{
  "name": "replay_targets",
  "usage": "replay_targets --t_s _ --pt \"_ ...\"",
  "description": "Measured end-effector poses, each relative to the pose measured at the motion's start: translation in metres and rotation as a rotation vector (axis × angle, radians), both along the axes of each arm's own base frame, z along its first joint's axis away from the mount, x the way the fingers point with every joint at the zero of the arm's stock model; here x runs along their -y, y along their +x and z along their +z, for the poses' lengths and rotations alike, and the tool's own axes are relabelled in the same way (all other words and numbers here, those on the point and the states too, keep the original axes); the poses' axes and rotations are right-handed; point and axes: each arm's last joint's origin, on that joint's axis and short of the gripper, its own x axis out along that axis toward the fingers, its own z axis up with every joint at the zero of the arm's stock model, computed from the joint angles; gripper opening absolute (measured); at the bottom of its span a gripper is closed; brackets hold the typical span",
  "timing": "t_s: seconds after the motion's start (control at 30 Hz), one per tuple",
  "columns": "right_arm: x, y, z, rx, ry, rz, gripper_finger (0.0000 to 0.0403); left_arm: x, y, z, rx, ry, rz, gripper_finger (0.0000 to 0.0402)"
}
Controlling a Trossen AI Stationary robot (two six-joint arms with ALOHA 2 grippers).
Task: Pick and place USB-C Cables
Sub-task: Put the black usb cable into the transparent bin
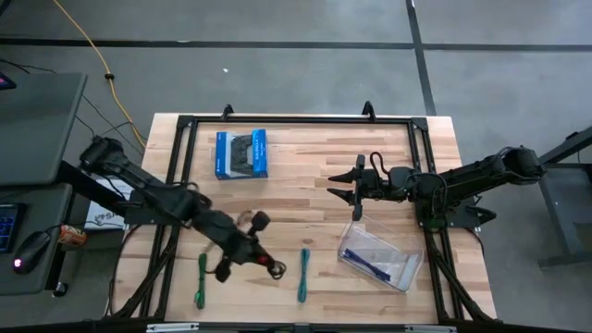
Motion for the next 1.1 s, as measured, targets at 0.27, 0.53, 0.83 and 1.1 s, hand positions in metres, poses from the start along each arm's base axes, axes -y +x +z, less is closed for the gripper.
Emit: replay_targets --t_s 0.27,0.53,0.83,1.1 --pt "0.0 0.0 0.0 0.001 0.0 0.0 0.0137 -0.005 -0.016 -0.002 0.226 -0.113 -0.052 0.0008" --pt "0.0 0.0 0.0 0.007 0.019 0.0 0.0137 -0.027 -0.009 -0.006 0.263 -0.056 0.106 0.0008" --pt "0.0 0.0 0.0 0.002 0.023 0.0 0.0137 -0.091 0.004 0.006 0.372 -0.146 0.36 0.001" --pt "0.0 0.0 0.0 0.001 0.023 0.0 0.0137 -0.122 -0.01 -0.02 0.594 -0.33 0.478 0.001"
